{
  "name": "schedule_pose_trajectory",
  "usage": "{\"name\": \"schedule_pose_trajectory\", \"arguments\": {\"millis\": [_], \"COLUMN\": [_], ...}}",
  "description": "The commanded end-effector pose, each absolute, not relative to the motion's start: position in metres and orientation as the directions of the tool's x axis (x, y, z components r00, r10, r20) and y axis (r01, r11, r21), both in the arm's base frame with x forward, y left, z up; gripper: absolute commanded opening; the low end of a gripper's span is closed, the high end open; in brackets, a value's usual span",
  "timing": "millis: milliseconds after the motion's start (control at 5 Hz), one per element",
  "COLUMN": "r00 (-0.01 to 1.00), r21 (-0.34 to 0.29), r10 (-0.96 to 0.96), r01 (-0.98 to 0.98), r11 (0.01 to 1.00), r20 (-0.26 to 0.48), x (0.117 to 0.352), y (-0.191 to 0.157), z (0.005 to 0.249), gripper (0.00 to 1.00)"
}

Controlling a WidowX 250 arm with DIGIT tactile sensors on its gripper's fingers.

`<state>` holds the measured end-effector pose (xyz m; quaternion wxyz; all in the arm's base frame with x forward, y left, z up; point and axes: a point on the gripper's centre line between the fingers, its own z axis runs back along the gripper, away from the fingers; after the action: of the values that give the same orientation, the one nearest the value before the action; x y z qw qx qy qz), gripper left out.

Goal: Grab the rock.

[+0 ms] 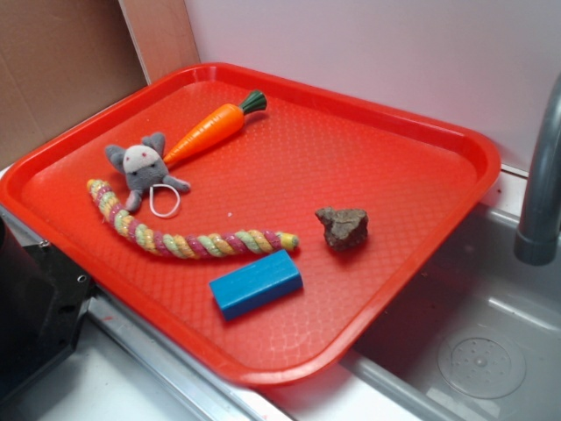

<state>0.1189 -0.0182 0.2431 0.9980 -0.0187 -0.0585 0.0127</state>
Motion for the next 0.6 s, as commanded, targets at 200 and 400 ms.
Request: {"name": "schedule_pose_trajectory", "arguments": {"millis": [200,400], "r00": [0.992,0.968], "r21": [-0.039,-0.015], "r10": [-0.036,-0.187], "r01": [0.042,0.192], "r11": [0.998,0.981], "r20": [0.125,0.167], "x": [0.1247,0.1289], "y": [-0.0189,-0.0247], "z": [0.2403,0.2391], "gripper": [1.0,1.0]}}
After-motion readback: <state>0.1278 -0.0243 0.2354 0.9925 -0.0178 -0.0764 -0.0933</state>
